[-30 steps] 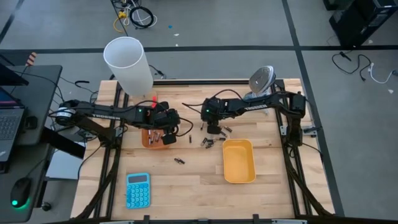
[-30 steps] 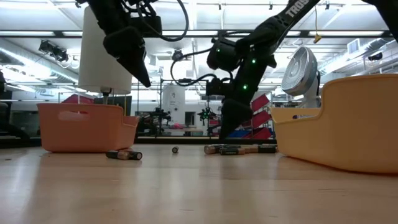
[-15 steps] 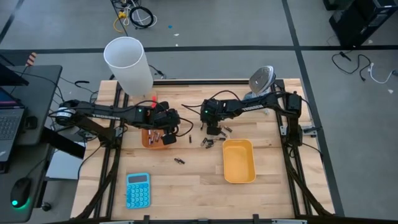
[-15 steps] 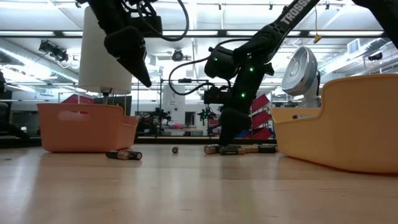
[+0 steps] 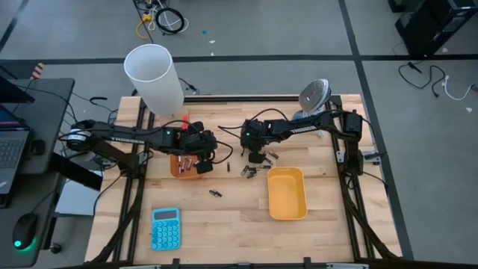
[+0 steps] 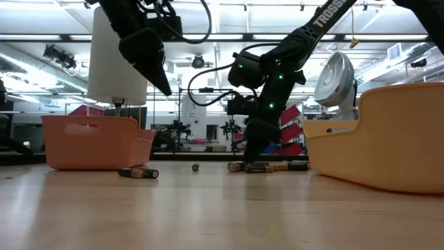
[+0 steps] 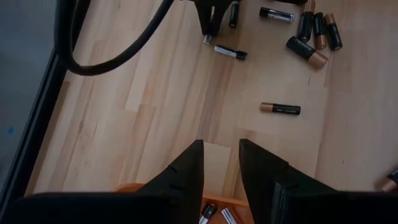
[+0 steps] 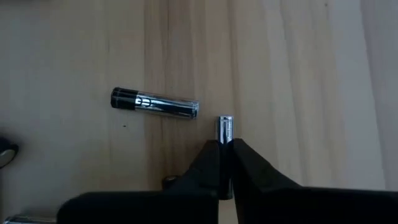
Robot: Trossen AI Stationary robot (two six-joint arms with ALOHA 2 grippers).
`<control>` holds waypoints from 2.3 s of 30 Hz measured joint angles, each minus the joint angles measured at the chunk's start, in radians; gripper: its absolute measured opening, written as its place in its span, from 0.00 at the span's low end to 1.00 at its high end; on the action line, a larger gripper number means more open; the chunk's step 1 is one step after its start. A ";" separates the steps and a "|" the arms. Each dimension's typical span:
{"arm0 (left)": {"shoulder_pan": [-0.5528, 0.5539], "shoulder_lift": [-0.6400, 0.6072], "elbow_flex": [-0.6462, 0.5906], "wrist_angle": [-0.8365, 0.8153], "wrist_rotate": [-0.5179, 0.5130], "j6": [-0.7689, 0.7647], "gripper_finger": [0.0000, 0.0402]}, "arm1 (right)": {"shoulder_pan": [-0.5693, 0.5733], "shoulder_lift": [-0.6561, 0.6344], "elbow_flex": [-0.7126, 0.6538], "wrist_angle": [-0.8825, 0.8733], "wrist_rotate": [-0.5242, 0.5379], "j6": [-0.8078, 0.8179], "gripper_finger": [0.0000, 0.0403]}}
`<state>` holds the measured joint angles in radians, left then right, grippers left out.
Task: Sort batteries
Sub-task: Put the silver battery into the orange bin
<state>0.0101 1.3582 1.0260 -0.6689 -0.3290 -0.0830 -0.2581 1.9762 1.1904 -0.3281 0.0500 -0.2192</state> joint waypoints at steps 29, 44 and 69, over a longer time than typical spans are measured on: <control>0.000 0.008 0.000 0.106 0.031 0.110 0.26 | 0.037 -0.124 -0.003 0.025 -0.098 -0.017 0.01; 0.000 0.010 0.000 0.146 0.033 0.110 0.26 | 0.093 -0.213 -0.001 0.316 -0.253 -0.069 0.01; 0.000 0.010 0.000 0.215 0.034 0.134 0.26 | 0.095 -0.213 -0.001 0.408 -0.252 -0.065 0.01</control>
<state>0.0101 1.3678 1.0261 -0.4538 -0.2951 0.0509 -0.1627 1.7634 1.1892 0.0800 -0.2025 -0.2840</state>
